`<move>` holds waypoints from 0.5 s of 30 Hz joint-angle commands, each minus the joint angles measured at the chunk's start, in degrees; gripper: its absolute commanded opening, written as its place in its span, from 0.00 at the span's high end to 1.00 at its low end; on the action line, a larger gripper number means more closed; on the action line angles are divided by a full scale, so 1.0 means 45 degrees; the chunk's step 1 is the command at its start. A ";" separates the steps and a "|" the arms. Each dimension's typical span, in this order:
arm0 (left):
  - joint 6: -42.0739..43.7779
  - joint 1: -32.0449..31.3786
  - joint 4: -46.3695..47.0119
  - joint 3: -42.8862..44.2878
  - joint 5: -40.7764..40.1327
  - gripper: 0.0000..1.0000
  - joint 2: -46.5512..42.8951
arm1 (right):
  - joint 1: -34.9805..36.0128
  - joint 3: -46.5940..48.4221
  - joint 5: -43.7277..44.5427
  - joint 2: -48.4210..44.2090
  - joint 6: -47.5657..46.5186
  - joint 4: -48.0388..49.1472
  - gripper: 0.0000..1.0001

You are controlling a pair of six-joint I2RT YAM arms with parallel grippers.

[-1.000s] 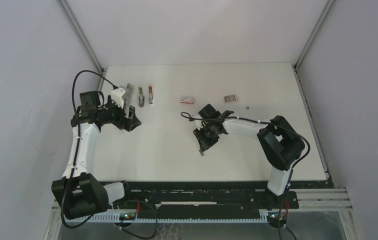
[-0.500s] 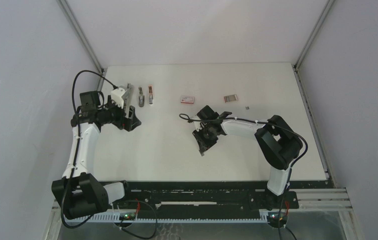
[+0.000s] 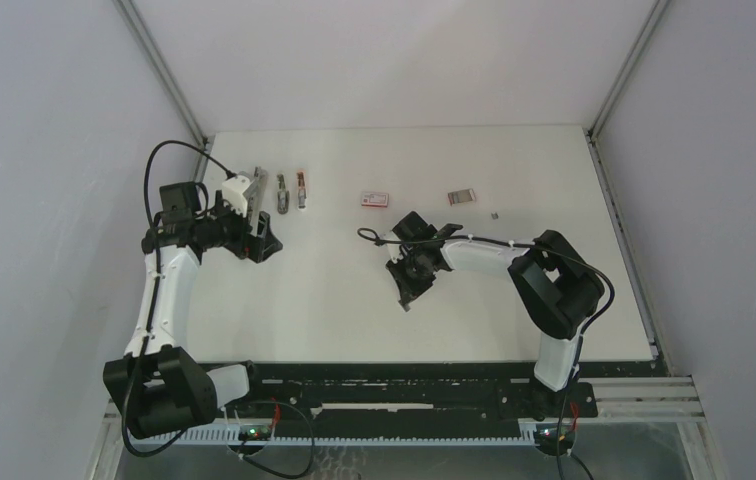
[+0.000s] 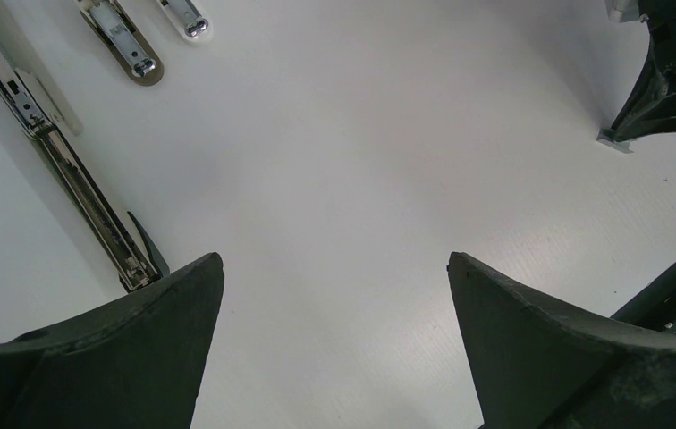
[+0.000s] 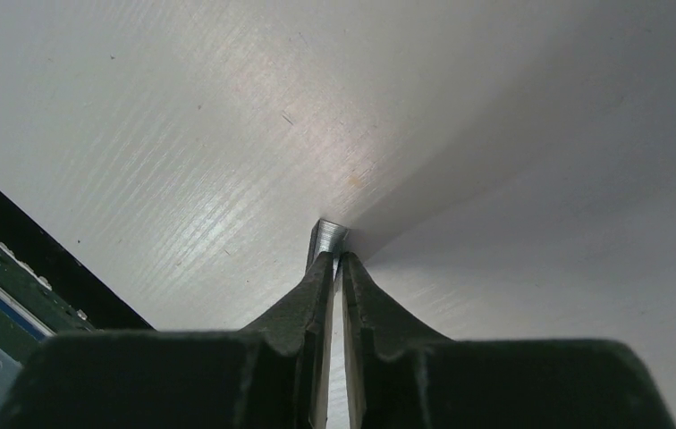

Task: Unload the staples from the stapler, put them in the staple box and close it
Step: Pick up the staple from the center of the board.

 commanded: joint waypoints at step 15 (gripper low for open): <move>-0.0057 0.0119 0.0301 -0.0402 0.0171 0.00 -0.0170 | -0.0458 0.0827 0.0264 -0.0365 -0.0027 -0.0395 1.00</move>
